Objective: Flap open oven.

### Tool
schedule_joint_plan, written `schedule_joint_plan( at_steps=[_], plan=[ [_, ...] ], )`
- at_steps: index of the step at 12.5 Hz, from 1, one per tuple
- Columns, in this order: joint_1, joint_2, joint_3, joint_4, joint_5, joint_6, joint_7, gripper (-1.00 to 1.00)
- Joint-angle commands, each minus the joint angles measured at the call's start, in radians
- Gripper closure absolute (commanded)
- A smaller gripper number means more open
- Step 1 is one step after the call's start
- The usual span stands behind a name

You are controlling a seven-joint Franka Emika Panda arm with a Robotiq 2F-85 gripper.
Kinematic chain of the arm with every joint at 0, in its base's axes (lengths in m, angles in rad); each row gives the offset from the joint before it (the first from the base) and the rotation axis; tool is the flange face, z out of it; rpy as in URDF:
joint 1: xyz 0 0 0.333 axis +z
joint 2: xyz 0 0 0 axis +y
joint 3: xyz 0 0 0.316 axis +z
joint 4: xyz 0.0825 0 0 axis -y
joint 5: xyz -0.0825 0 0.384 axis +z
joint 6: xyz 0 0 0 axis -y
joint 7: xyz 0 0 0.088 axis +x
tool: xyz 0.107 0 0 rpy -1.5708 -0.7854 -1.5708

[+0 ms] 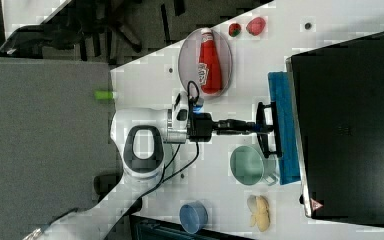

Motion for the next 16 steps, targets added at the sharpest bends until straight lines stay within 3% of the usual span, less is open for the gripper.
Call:
schedule_joint_plan(
  at_steps=[1,7,11,13,16],
  plan=[
    [0.051,0.109,0.039,-0.010,-0.041,0.014,0.195,0.65],
    [0.111,0.279,0.058,0.047,-0.051,0.023,0.378,0.65],
    [0.113,0.267,0.058,0.084,-0.019,0.042,0.405,0.65],
    [0.105,0.222,0.058,0.084,0.077,0.076,0.402,0.65],
    [0.099,0.127,0.058,0.082,0.337,0.134,0.391,0.65]
  ],
)
